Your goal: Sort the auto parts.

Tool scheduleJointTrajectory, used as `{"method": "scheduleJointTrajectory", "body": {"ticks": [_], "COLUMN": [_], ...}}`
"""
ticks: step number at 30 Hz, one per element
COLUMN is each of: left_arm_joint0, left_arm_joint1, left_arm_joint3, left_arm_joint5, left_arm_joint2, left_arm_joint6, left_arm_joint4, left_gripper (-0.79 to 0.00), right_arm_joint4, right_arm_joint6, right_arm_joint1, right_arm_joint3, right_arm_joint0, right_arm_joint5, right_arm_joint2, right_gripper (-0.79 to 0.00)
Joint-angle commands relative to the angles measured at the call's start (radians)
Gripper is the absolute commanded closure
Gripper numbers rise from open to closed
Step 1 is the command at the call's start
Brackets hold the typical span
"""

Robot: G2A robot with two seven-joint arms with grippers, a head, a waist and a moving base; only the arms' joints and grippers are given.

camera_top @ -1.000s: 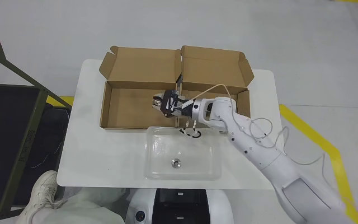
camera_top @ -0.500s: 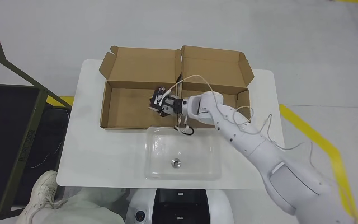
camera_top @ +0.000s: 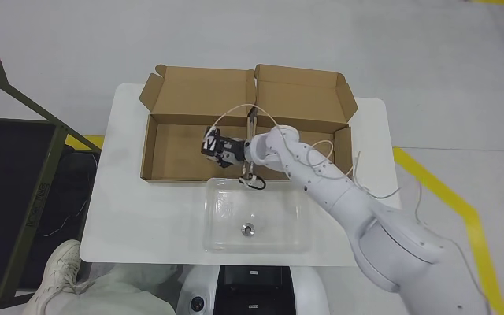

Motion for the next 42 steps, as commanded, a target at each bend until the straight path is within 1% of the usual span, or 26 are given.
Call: {"method": "scheduleJointTrajectory", "body": {"ticks": [1, 12, 15, 17, 20, 22, 26, 30, 36, 42], "left_arm_joint0": [0.000, 0.000, 0.000, 0.000, 0.000, 0.000, 0.000, 0.000, 0.000, 0.000], "left_arm_joint1": [0.000, 0.000, 0.000, 0.000, 0.000, 0.000, 0.000, 0.000, 0.000, 0.000], "left_arm_joint3": [0.000, 0.000, 0.000, 0.000, 0.000, 0.000, 0.000, 0.000, 0.000, 0.000], "left_arm_joint5": [0.000, 0.000, 0.000, 0.000, 0.000, 0.000, 0.000, 0.000, 0.000, 0.000], "left_arm_joint2": [0.000, 0.000, 0.000, 0.000, 0.000, 0.000, 0.000, 0.000, 0.000, 0.000], "left_arm_joint6": [0.000, 0.000, 0.000, 0.000, 0.000, 0.000, 0.000, 0.000, 0.000, 0.000], "left_arm_joint4": [0.000, 0.000, 0.000, 0.000, 0.000, 0.000, 0.000, 0.000, 0.000, 0.000], "left_gripper": [-0.785, -0.785, -0.785, -0.785, -0.785, -0.785, -0.785, -0.785, -0.785, -0.785], "right_arm_joint4": [0.003, -0.001, -0.003, -0.006, -0.013, -0.016, -0.027, -0.037, -0.051, -0.074], "right_arm_joint6": [-0.003, 0.011, 0.008, 0.009, 0.005, 0.001, -0.006, -0.016, -0.064, -0.137], "right_arm_joint1": [-0.016, -0.096, -0.113, -0.123, -0.136, -0.143, -0.156, -0.167, -0.171, -0.163], "right_arm_joint3": [0.036, 0.182, 0.214, 0.232, 0.254, 0.267, 0.289, 0.305, 0.318, 0.298], "right_arm_joint0": [0.009, 0.047, 0.054, 0.058, 0.064, 0.067, 0.072, 0.076, 0.089, 0.101], "right_arm_joint5": [-0.003, -0.028, -0.033, -0.035, -0.040, -0.042, -0.045, -0.046, -0.049, -0.064], "right_arm_joint2": [-0.004, -0.026, -0.028, -0.029, -0.031, -0.031, -0.032, -0.031, -0.023, -0.012], "right_gripper": [0.000, -0.009, -0.043, -0.080, -0.160, -0.172, -0.228, -0.265, -0.296, -0.320]}}
